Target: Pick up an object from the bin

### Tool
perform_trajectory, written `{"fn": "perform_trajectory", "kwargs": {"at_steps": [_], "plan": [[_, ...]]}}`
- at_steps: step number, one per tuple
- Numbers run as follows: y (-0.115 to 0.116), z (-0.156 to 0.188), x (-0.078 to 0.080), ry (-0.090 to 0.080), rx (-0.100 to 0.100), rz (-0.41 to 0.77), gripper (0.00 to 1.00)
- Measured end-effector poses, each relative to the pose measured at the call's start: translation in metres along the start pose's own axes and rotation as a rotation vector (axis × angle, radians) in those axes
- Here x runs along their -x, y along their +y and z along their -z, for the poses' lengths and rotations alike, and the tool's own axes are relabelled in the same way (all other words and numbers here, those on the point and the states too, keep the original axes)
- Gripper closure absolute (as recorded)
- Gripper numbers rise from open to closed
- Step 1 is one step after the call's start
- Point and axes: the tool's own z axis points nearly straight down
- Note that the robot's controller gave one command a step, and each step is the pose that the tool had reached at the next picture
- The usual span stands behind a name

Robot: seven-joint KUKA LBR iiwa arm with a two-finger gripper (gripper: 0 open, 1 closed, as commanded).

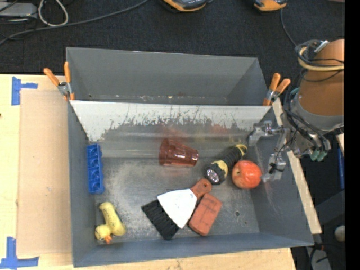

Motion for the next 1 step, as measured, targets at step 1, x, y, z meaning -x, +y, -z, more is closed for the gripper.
{"fn": "perform_trajectory", "kwargs": {"at_steps": [1], "plan": [[0.0537, -0.0246, 0.0073, -0.001, 0.002, 0.160, 0.00]]}}
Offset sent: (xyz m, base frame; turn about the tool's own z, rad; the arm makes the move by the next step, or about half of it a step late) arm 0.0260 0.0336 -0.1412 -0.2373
